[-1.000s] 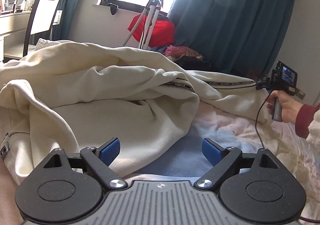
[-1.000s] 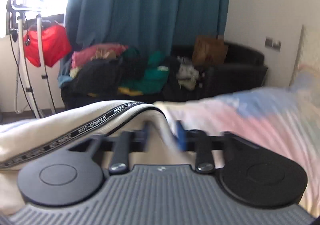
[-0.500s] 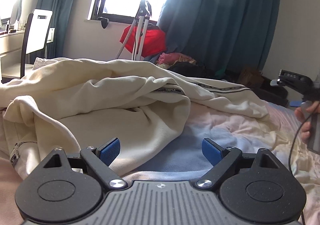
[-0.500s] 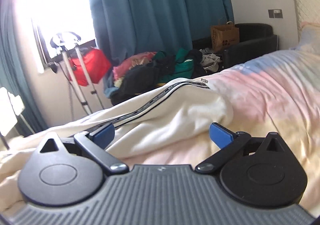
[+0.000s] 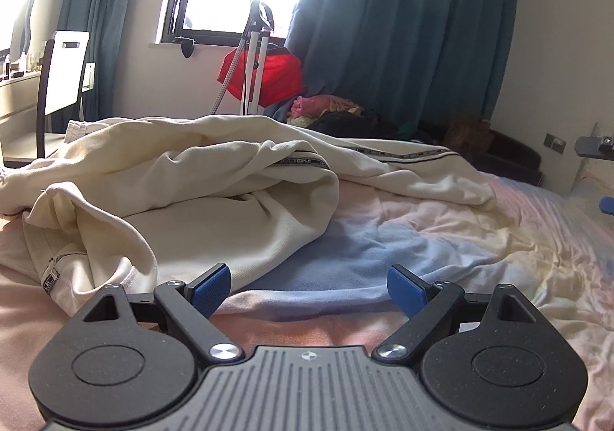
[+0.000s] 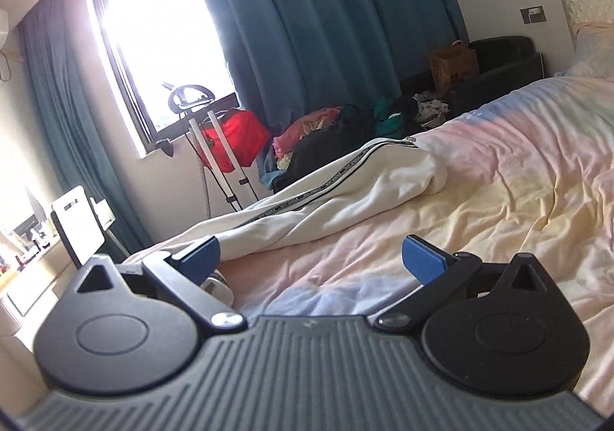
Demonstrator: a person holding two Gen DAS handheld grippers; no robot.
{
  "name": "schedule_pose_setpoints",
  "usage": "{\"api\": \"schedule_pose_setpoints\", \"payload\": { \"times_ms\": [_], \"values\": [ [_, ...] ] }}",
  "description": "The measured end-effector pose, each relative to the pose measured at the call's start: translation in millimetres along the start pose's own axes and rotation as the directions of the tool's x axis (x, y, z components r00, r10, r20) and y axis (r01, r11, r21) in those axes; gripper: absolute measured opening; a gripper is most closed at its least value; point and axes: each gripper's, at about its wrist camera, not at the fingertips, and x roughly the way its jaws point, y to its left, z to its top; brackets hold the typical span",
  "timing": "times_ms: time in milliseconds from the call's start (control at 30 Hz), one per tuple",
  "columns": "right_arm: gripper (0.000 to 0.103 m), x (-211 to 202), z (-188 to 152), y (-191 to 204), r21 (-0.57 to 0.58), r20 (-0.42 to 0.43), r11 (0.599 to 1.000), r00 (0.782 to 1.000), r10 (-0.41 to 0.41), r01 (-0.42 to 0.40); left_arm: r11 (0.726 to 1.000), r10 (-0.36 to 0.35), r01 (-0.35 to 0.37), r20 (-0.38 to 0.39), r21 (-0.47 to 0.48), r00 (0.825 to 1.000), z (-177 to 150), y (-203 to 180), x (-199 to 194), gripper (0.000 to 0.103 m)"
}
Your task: Fold clothes
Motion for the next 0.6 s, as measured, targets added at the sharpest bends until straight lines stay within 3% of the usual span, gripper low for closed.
{"api": "schedule_pose_setpoints", "payload": {
  "times_ms": [133,333,433,500,600],
  "values": [
    [0.103,11.6,-3.8,-4.2,-0.072,0.003,0.997,1.000,-0.028,0.028,0.999,0.043,-0.043,-0.029,-0.006,0.999,9.2,-5.7,28.5,0.090],
    [0.103,43.7,-10.3,-22.4,-0.035,-0.030,0.999,0.999,-0.033,0.032,0.996,0.030,-0.037,-0.086,-0.080,0.996,54.1,-20.2,109.3,0.091],
    [0.103,60.5,-16.3,-32.3,0.014,-0.064,0.999,0.997,-0.032,0.033,0.991,0.043,-0.052,-0.079,-0.121,0.996,82.2,-33.0,155.2,0.093],
    [0.103,71.1,-21.3,-37.6,0.041,-0.086,0.999,0.996,-0.030,0.034,0.982,0.119,-0.132,-0.095,-0.136,0.988,96.7,-43.3,189.4,0.093],
    [0.103,86.5,-27.4,-43.5,0.057,-0.120,0.997,0.992,-0.043,0.050,0.948,0.274,-0.291,-0.139,-0.125,0.952,110.2,-55.7,234.1,0.094]
  ]
}}
